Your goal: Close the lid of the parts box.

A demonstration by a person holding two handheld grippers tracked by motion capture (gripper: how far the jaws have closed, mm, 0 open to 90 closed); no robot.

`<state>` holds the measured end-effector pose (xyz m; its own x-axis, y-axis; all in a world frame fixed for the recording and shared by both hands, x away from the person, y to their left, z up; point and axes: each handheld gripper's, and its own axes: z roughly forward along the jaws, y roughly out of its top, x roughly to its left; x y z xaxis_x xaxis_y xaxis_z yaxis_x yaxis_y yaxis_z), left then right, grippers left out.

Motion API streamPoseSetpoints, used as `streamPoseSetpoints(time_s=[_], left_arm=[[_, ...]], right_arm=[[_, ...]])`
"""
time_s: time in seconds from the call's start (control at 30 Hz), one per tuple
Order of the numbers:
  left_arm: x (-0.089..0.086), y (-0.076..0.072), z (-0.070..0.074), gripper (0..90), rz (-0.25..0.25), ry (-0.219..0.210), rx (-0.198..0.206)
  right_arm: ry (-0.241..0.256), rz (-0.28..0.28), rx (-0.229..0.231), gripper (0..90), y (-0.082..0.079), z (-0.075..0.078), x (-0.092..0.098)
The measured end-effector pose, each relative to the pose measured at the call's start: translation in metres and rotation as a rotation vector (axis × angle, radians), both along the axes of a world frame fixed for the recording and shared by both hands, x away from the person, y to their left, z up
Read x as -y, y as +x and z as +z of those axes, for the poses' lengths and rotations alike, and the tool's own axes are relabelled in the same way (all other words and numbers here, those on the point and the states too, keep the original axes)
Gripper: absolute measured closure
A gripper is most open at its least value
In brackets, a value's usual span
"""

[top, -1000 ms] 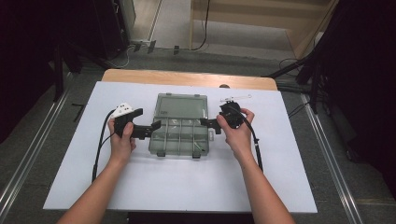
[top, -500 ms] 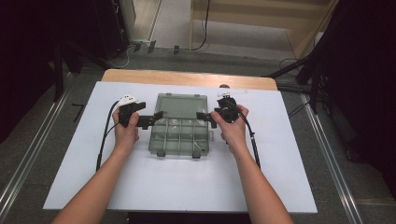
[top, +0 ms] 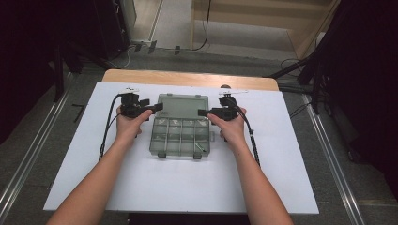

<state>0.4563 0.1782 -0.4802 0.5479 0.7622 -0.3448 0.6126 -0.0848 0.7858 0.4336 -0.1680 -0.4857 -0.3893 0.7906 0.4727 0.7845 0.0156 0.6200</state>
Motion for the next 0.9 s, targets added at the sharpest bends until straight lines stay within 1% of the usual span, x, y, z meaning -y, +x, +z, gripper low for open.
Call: streamPoseSetpoints(time_s=[0.03,0.13,0.17,0.27,0.3,0.37,0.47,0.57,0.67,0.77,0.87,0.9], left_arm=[[0.001,0.001,-0.001,25.0,0.001,0.004,-0.010],[0.005,0.006,-0.007,28.4,0.003,0.005,-0.055],[0.006,0.007,-0.008,29.8,0.006,0.007,-0.060],[0.008,0.010,-0.012,36.3,0.028,0.004,-0.078],[0.009,0.011,-0.013,36.9,0.031,0.002,-0.091],[0.011,0.012,-0.017,38.2,0.037,0.004,-0.112],[0.014,0.013,-0.020,39.8,0.038,0.006,-0.125],[0.016,0.014,-0.023,40.6,0.040,0.014,-0.135],[0.015,0.014,-0.022,41.4,0.044,0.008,-0.141],[0.014,0.015,-0.024,41.4,0.049,0.006,-0.164],[0.015,0.015,-0.025,40.7,0.046,-0.002,-0.174],[0.015,0.015,-0.024,40.2,0.043,0.004,-0.175]], right_arm=[[0.006,-0.008,0.000,22.4,0.001,-0.002,0.001],[0.000,-0.026,-0.012,27.3,0.004,-0.004,0.002],[-0.002,-0.038,-0.016,29.7,0.004,-0.005,0.003],[0.024,-0.055,-0.025,34.7,0.006,-0.008,0.006],[0.030,-0.056,-0.025,35.5,0.006,-0.009,0.006],[0.024,-0.061,-0.033,37.7,0.008,-0.011,0.005],[0.018,-0.073,-0.051,38.9,0.010,-0.017,0.003],[0.019,-0.071,-0.065,39.2,0.011,-0.021,0.002],[0.021,-0.069,-0.075,39.2,0.012,-0.025,-0.001],[0.048,-0.067,-0.083,39.4,0.013,-0.026,-0.002],[0.072,-0.070,-0.090,39.7,0.014,-0.028,-0.002],[0.078,-0.066,-0.093,40.0,0.014,-0.028,-0.001]])
